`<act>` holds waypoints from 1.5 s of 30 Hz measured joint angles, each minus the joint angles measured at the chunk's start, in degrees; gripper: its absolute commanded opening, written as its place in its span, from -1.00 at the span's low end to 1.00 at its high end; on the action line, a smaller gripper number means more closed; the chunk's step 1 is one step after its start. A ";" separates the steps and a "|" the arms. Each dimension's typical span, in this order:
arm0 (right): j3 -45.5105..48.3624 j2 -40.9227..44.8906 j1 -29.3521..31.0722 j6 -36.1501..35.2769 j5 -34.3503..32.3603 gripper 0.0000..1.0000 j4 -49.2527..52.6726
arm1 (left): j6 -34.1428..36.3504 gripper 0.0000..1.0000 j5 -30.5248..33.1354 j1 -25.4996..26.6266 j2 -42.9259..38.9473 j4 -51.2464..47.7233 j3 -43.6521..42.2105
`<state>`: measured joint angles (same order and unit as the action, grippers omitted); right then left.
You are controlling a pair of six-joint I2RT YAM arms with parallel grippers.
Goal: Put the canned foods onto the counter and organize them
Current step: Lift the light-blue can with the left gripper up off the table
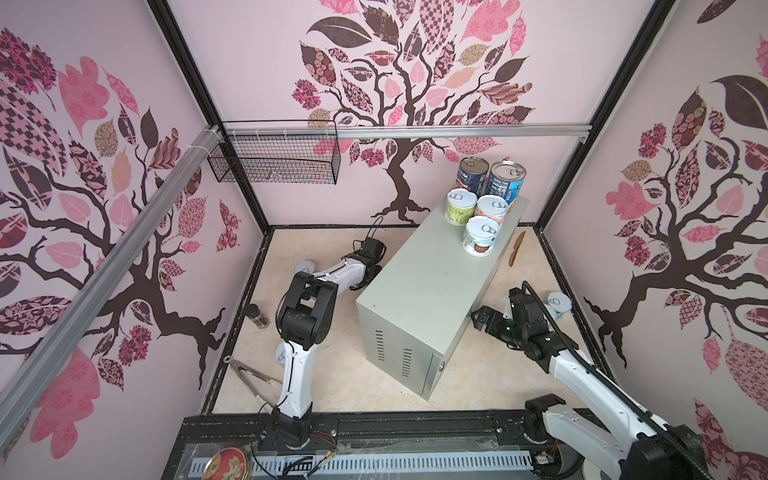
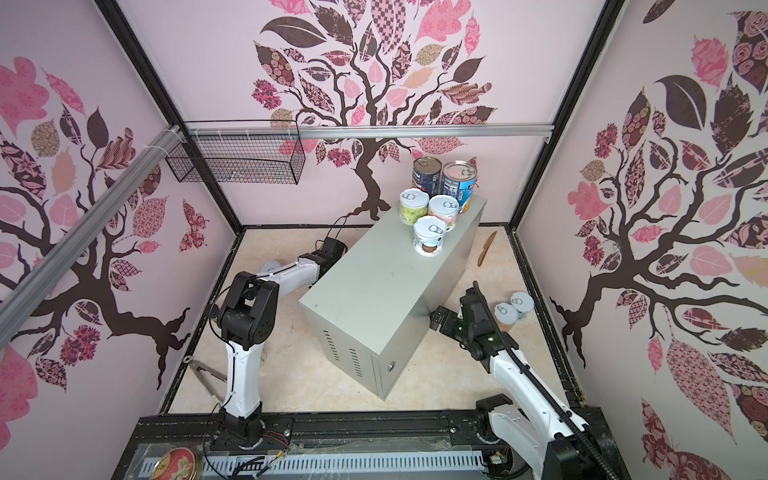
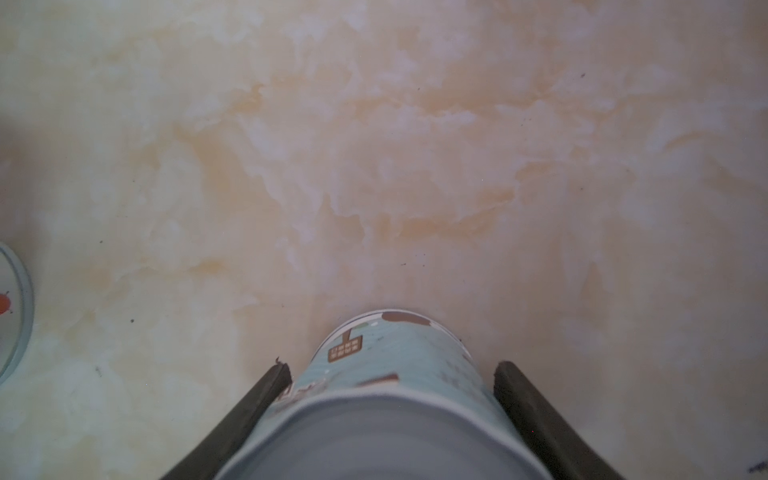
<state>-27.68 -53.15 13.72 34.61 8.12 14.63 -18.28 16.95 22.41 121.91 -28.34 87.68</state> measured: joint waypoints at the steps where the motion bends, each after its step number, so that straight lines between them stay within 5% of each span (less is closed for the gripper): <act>1: 0.44 0.46 0.02 -0.04 0.46 1.00 -0.20 | 0.00 0.11 0.17 0.00 -0.37 -0.33 -0.22; 27: 8.07 14.86 0.15 0.28 9.25 1.00 -4.26 | -0.92 0.11 3.78 -1.05 -34.14 -12.44 -8.85; 38: 8.07 15.89 0.37 0.28 9.99 1.00 -4.63 | 0.15 0.10 0.44 -1.27 -44.92 -20.74 -8.33; 45: 8.07 15.87 0.46 0.26 10.16 1.00 -4.63 | 1.70 0.10 -3.43 -0.55 -46.01 -27.91 -0.59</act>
<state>-19.62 -37.28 14.17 34.87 18.28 10.00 -16.58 13.52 21.87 75.90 -56.25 87.09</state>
